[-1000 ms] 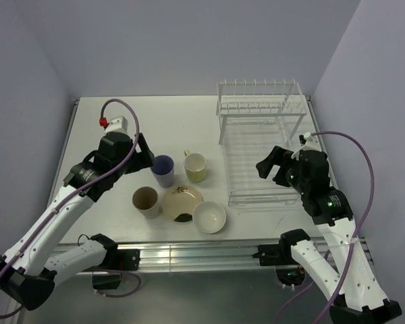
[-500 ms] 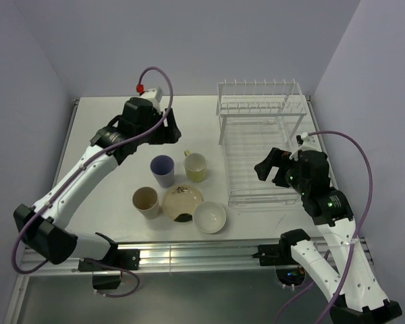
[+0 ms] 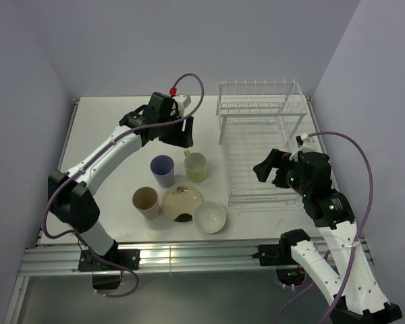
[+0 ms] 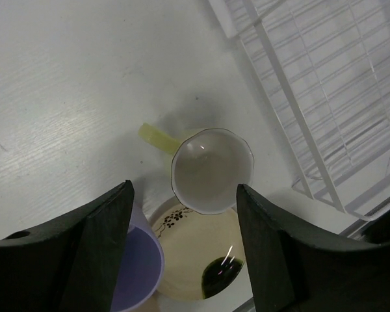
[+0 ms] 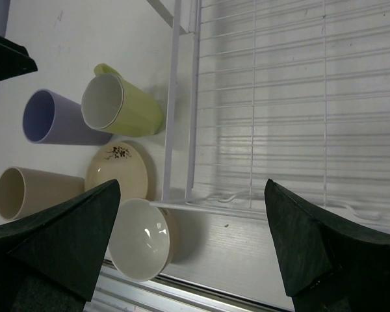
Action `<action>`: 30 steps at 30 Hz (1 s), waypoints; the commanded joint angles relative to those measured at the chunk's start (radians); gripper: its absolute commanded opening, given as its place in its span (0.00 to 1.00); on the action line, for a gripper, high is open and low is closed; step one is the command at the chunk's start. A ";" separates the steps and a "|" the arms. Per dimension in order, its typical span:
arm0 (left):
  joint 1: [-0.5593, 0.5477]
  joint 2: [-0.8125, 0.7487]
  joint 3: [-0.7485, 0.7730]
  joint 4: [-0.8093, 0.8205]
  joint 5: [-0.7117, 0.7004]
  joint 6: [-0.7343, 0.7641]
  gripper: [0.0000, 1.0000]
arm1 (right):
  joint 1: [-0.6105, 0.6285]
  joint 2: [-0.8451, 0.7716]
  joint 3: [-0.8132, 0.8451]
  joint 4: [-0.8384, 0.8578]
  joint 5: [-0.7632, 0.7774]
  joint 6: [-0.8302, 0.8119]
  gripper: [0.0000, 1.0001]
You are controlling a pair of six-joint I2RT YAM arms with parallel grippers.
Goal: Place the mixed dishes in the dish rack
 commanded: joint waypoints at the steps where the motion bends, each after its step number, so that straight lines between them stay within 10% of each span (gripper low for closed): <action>1: -0.007 0.052 0.078 -0.065 0.008 0.035 0.69 | 0.006 -0.009 0.015 0.039 -0.007 -0.019 1.00; 10: -0.030 0.112 0.037 -0.036 -0.015 -0.058 0.52 | 0.006 -0.018 0.014 0.036 0.001 -0.017 1.00; 30: -0.082 0.120 -0.068 -0.016 -0.137 -0.140 0.53 | 0.006 -0.040 0.011 0.027 0.003 -0.014 1.00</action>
